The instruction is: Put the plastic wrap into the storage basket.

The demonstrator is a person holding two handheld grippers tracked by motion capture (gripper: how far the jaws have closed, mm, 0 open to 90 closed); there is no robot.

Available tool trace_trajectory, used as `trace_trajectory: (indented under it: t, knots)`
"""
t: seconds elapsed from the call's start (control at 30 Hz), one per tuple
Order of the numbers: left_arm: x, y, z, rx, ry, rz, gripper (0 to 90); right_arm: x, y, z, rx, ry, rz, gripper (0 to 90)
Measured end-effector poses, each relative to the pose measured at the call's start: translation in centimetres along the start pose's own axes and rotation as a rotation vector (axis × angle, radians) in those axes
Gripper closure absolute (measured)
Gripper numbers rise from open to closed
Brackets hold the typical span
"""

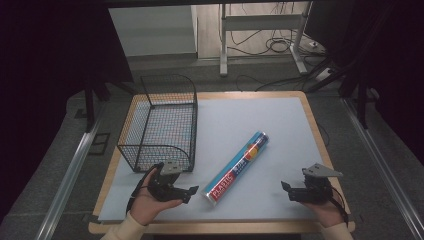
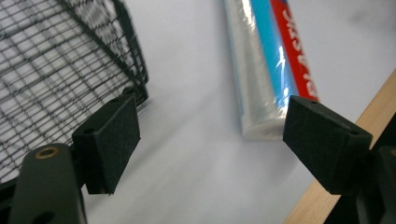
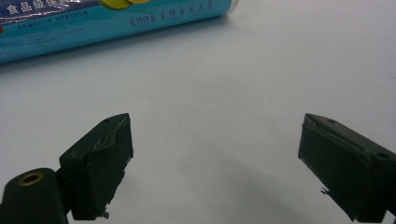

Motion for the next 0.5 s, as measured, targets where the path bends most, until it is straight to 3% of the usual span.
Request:
trace_trajectory:
  t: [0.23,0.5]
  knots:
    - [1.5,0.4,-1.5,-0.027,0.041,0.006,18.8,0.1,-0.1,0.1,0.005,-0.003,-0.005,10.3]
    - [2.5,1.1,-2.4,-0.045,0.066,0.03,18.4,0.0,-0.1,0.0,0.002,-0.002,-0.004,10.3]
Point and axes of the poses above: each handheld gripper's, and its own axes: y roughly forward along the jaws, x roughly out of its top, z roughly to its left, the point moved 8 cm from there along y, roughly forward along the jaws, and after that the axes turned 5 degrees about -z, right-handed, at the moved point
